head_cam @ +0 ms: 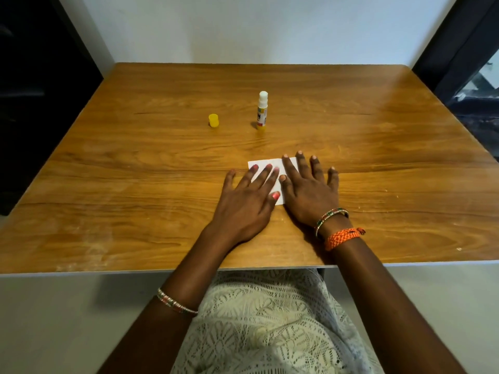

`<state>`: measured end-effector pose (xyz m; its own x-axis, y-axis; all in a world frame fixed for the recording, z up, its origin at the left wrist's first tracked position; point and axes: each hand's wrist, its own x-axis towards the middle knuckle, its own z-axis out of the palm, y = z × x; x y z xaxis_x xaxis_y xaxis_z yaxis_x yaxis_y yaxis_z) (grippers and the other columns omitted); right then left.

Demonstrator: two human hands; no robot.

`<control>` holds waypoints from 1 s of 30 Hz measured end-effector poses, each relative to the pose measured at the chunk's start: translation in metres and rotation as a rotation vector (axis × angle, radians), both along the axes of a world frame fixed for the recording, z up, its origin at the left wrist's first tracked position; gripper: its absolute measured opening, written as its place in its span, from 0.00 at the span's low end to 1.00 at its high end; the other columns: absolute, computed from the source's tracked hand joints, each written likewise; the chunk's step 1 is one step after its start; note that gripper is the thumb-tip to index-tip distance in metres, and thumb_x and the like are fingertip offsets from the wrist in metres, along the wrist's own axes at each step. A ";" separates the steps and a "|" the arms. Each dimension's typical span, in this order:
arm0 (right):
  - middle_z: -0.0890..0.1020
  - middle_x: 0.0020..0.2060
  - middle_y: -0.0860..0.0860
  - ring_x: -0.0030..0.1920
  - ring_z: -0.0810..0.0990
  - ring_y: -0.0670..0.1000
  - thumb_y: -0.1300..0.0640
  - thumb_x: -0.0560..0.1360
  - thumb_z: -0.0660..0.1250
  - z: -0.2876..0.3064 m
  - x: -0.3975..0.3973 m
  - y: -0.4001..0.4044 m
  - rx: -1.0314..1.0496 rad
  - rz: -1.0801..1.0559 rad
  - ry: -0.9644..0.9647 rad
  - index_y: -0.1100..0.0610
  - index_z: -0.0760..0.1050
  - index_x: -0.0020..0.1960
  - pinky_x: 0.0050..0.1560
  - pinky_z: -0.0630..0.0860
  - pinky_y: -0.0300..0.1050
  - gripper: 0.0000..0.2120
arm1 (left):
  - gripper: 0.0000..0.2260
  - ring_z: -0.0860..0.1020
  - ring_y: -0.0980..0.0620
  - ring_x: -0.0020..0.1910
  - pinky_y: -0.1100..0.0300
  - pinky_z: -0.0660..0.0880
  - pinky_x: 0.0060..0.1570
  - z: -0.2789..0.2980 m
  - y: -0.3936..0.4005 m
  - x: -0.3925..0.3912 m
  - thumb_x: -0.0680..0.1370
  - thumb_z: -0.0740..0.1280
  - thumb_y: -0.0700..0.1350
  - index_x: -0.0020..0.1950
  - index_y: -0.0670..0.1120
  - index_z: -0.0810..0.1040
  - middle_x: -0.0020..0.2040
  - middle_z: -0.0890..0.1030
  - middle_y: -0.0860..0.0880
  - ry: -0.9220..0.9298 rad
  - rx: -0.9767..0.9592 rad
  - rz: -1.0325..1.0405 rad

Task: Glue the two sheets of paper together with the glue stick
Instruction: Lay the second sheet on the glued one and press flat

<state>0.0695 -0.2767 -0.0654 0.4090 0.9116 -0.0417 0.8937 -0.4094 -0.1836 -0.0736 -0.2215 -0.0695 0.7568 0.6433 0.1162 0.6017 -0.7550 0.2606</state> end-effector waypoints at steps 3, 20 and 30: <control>0.45 0.78 0.49 0.77 0.42 0.55 0.43 0.80 0.41 0.001 0.000 0.000 -0.012 -0.008 0.001 0.43 0.42 0.76 0.72 0.38 0.62 0.25 | 0.22 0.48 0.52 0.77 0.46 0.43 0.72 -0.005 0.001 0.005 0.81 0.46 0.55 0.76 0.57 0.49 0.78 0.52 0.55 0.037 0.029 0.057; 0.52 0.77 0.53 0.77 0.46 0.55 0.47 0.81 0.49 0.016 -0.034 -0.016 0.099 -0.081 -0.028 0.51 0.52 0.76 0.70 0.34 0.65 0.25 | 0.22 0.51 0.49 0.76 0.49 0.45 0.72 -0.004 0.001 0.001 0.81 0.48 0.52 0.75 0.53 0.55 0.77 0.55 0.49 -0.024 0.002 0.204; 0.57 0.76 0.46 0.77 0.51 0.49 0.47 0.79 0.55 0.020 0.032 -0.050 0.056 -0.086 0.154 0.43 0.58 0.74 0.70 0.38 0.67 0.23 | 0.26 0.53 0.48 0.76 0.49 0.47 0.72 -0.008 0.002 0.000 0.77 0.44 0.55 0.75 0.53 0.58 0.77 0.57 0.48 -0.031 -0.008 0.196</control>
